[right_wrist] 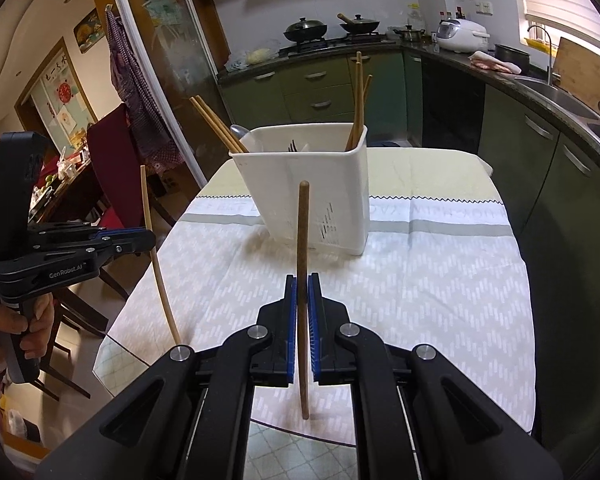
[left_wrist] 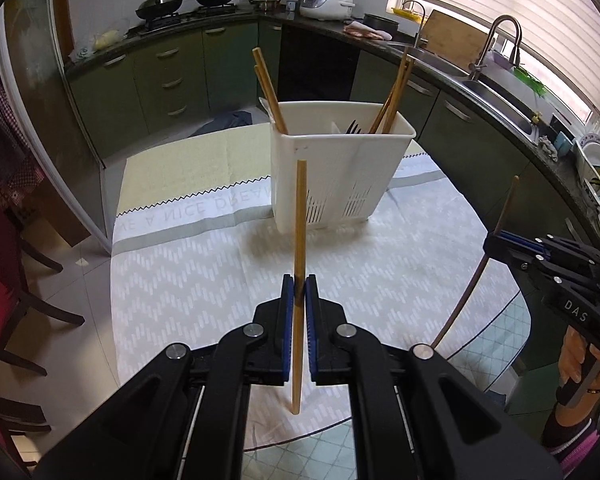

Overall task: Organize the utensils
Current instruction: 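Lift the chopstick upright over the holder with the left tool while the right tool does likewise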

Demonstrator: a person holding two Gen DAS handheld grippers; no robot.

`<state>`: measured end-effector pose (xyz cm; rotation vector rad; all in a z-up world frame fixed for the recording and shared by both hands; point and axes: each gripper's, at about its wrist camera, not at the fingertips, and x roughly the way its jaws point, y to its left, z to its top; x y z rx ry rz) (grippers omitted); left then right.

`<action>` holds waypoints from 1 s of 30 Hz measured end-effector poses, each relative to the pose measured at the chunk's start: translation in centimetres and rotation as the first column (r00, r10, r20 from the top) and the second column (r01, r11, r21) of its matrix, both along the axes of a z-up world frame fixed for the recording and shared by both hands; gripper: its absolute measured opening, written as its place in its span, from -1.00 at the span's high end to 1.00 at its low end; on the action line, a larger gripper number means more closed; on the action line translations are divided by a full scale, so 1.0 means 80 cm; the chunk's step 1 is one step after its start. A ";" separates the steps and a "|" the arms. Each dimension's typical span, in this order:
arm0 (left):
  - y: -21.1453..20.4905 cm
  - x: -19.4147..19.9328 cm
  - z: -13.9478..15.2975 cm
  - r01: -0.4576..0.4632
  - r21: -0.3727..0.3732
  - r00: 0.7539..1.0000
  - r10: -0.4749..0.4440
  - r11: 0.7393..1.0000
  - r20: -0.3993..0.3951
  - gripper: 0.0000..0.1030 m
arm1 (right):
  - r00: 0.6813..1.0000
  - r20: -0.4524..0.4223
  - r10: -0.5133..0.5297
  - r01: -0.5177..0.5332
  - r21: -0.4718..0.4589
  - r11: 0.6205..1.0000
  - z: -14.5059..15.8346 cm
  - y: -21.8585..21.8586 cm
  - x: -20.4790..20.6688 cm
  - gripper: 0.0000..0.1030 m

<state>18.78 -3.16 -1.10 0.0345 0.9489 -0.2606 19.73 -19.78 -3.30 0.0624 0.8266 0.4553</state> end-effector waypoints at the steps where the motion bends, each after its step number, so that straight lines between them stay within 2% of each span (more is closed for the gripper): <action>1: 0.000 0.000 0.000 0.001 -0.001 1.000 -0.001 1.000 0.000 0.88 | 1.000 0.001 0.003 -0.003 -0.001 1.000 0.000 0.000 0.000 0.88; 8: -0.004 -0.004 0.010 0.018 -0.014 1.000 -0.018 1.000 0.016 0.88 | 1.000 0.023 0.016 -0.016 -0.003 1.000 0.013 0.001 -0.003 0.88; 20: -0.021 -0.006 0.045 0.055 -0.021 0.996 -0.053 0.998 0.076 0.88 | 0.995 0.091 0.045 -0.044 -0.008 0.999 0.056 0.011 -0.006 0.88; 30: -0.030 0.001 0.093 0.074 -0.029 0.989 -0.070 0.997 0.133 0.88 | 0.987 0.148 0.065 -0.063 -0.023 0.998 0.102 0.016 0.000 0.88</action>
